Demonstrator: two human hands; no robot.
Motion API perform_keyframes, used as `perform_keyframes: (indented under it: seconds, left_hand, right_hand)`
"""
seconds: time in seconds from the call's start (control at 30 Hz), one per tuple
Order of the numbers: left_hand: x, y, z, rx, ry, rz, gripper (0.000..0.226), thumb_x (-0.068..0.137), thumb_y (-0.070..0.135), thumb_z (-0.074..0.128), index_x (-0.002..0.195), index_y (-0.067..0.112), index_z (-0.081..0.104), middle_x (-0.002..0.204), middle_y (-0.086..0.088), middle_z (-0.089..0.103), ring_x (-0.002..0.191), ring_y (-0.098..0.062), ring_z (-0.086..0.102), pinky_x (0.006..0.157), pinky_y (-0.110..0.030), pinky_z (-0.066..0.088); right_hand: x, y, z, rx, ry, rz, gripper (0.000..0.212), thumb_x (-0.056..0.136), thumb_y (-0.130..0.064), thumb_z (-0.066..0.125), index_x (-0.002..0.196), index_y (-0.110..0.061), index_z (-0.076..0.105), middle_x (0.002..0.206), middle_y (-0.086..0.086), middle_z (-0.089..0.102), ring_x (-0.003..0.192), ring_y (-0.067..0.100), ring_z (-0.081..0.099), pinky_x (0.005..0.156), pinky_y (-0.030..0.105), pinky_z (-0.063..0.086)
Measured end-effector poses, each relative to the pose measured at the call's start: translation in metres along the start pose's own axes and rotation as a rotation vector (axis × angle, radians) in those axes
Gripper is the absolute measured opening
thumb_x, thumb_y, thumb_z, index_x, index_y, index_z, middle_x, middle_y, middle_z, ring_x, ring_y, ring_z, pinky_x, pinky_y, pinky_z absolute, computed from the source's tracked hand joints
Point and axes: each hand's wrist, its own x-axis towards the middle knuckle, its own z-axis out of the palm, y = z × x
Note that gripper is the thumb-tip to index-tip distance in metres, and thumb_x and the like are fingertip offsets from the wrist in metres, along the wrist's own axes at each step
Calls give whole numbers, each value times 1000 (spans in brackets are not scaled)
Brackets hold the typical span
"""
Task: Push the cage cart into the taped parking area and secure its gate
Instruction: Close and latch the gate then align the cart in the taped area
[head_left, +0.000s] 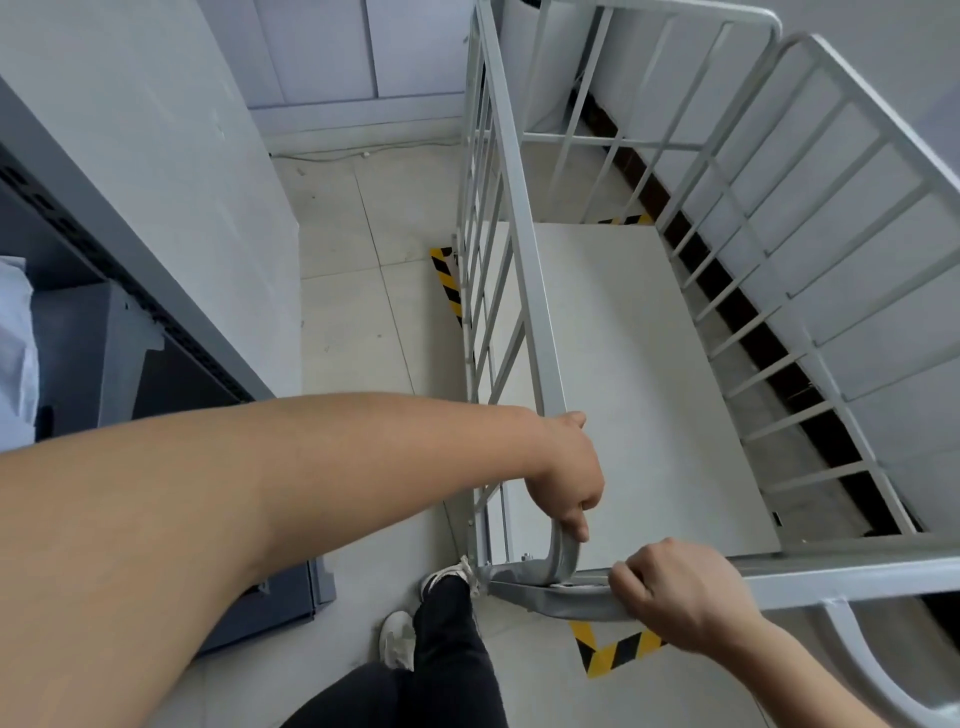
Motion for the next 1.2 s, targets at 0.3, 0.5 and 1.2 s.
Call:
perform_keyframes:
  seconds: [0.3, 0.5, 1.2]
  left_hand:
    - [-1, 1, 2, -6, -9, 16, 49, 96, 60, 32, 88, 21, 61, 71, 10, 53, 93, -18, 56, 97, -43, 21]
    - [1, 1, 2, 0, 0, 16, 48, 96, 60, 32, 86, 21, 60, 71, 10, 53, 91, -19, 56, 93, -42, 20]
    - [5, -2, 3, 20, -2, 23, 50, 96, 60, 32, 89, 20, 61, 77, 8, 57, 97, -21, 57, 96, -45, 21]
  right_hand:
    - [-5, -4, -4, -9, -19, 7, 45, 84, -42, 34, 52, -11, 37, 48, 6, 37, 42, 15, 29, 43, 29, 22]
    - [-6, -6, -8, -5, -38, 0, 45, 87, -40, 35, 51, -14, 35, 48, 7, 32, 41, 15, 25, 42, 24, 19]
    - [-4, -4, -8, -14, -24, -16, 45, 88, -39, 35, 51, -13, 33, 49, 7, 32, 44, 15, 24, 45, 29, 20]
